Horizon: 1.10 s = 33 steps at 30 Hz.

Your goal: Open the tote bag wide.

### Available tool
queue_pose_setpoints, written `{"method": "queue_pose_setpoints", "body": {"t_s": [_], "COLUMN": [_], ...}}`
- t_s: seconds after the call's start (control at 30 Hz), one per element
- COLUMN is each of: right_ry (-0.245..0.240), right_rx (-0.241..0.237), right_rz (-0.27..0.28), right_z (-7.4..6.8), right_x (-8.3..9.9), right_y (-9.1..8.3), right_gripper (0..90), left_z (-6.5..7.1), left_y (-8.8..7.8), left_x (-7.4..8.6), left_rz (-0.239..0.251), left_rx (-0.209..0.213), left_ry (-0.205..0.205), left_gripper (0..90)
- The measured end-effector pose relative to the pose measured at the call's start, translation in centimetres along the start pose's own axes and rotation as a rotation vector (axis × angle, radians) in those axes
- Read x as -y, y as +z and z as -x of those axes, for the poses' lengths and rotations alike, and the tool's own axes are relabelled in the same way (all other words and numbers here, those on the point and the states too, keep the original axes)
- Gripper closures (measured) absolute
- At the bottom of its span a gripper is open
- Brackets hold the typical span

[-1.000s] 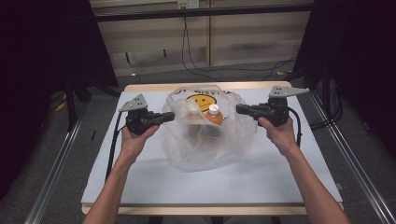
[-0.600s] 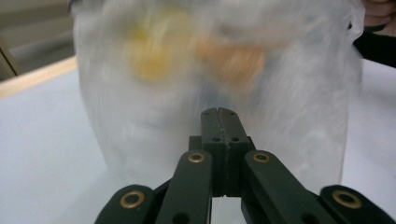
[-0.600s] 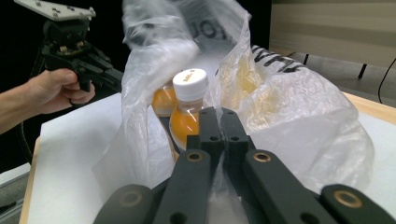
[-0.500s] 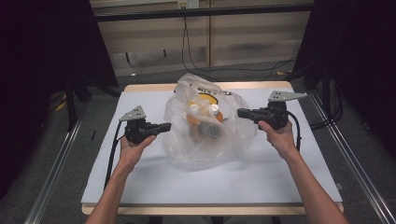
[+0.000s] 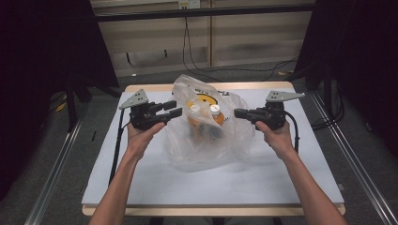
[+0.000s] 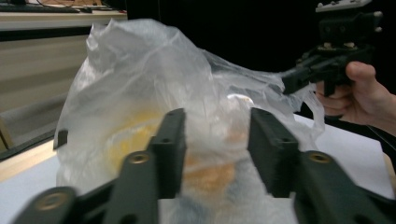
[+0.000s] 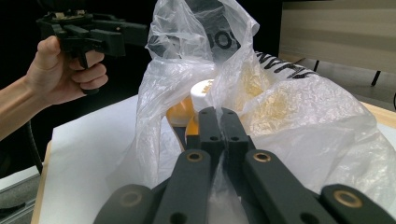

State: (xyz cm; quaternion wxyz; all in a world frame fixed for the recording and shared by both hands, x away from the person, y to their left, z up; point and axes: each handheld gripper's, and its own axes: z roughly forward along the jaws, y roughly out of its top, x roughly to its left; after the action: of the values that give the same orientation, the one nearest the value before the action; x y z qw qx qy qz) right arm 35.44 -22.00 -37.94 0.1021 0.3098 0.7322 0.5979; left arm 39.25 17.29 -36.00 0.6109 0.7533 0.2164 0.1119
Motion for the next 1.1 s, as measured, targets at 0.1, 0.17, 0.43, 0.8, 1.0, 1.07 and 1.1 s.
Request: {"method": "queue_pose_setpoints", "body": {"t_s": [0.1, 0.17, 0.43, 0.8, 1.0, 1.07, 1.1], "right_ry": [0.001, -0.001, -0.002, -0.010, -0.011, -0.013, -0.016], "right_rx": [0.000, -0.002, -0.003, -0.003, -0.001, -0.001, 0.001], "right_rz": [0.000, -0.001, -0.004, -0.007, -0.009, -0.005, -0.006], "right_z": [0.1, 0.0, 0.0, -0.1, -0.1, -0.1, -0.1], "right_x": [0.0, 0.0, 0.0, 0.0, -0.1, -0.2, -0.3], "right_y": [0.0, 0.1, -0.1, 0.0, 0.0, 0.0, 0.0], "right_gripper": [89.8, 89.8, 89.8, 89.8, 89.9, 89.9, 89.9], "left_z": [-0.4, -0.5, 0.0, 0.3, 0.0, -0.3, -0.4], "left_y": [1.5, 2.5, 4.9, 2.3, 0.1, -0.7, -1.0], "left_x": [-0.3, -0.3, -0.7, -0.8, 0.2, 0.6, 0.9], "left_rz": [-0.030, -0.033, -0.088, -0.109, -0.149, -0.159, -0.167], "left_rx": [-0.021, -0.023, 0.027, 0.017, -0.014, -0.017, -0.023], "left_ry": [-0.030, -0.045, -0.009, 0.026, 0.047, 0.044, 0.043], "left_gripper": [29.9, 26.1, 75.1, 90.0, 90.0, 90.0, 90.0]}}
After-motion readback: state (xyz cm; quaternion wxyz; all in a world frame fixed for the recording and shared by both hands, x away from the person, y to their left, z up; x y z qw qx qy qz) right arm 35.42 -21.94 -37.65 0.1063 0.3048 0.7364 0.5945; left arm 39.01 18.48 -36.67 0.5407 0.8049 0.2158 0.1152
